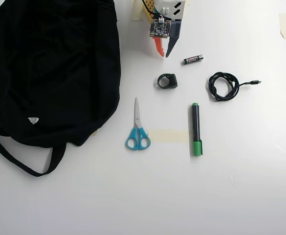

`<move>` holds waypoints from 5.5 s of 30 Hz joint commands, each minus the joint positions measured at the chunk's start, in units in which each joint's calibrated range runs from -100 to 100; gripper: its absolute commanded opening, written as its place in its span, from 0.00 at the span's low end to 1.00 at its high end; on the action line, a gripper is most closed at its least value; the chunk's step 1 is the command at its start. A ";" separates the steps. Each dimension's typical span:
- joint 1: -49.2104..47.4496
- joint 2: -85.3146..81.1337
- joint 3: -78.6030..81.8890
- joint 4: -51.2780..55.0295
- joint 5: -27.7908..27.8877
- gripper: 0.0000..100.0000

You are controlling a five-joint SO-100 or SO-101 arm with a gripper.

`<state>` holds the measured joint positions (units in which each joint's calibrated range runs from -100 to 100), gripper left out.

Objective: Put the green marker into the black bag

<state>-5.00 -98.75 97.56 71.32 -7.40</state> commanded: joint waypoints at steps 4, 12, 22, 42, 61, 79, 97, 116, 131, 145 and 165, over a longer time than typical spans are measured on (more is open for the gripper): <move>0.28 -0.91 1.72 0.34 -0.10 0.02; 0.28 -0.91 1.72 0.34 -0.10 0.02; 0.28 -0.91 1.72 0.34 -0.10 0.02; 0.36 -0.91 1.72 0.09 -0.57 0.02; -0.31 8.22 -16.79 -13.44 -0.36 0.02; -0.24 50.54 -58.39 -31.44 -0.10 0.02; -1.36 89.63 -91.72 -57.54 -0.05 0.02; -1.36 99.67 -96.13 -68.39 0.01 0.02; -1.36 98.26 -96.13 -49.18 8.61 0.02; -0.84 98.01 -110.32 -19.04 9.76 0.02; -0.69 98.01 -115.44 9.73 9.18 0.02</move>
<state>-6.10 1.37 -15.41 78.79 2.03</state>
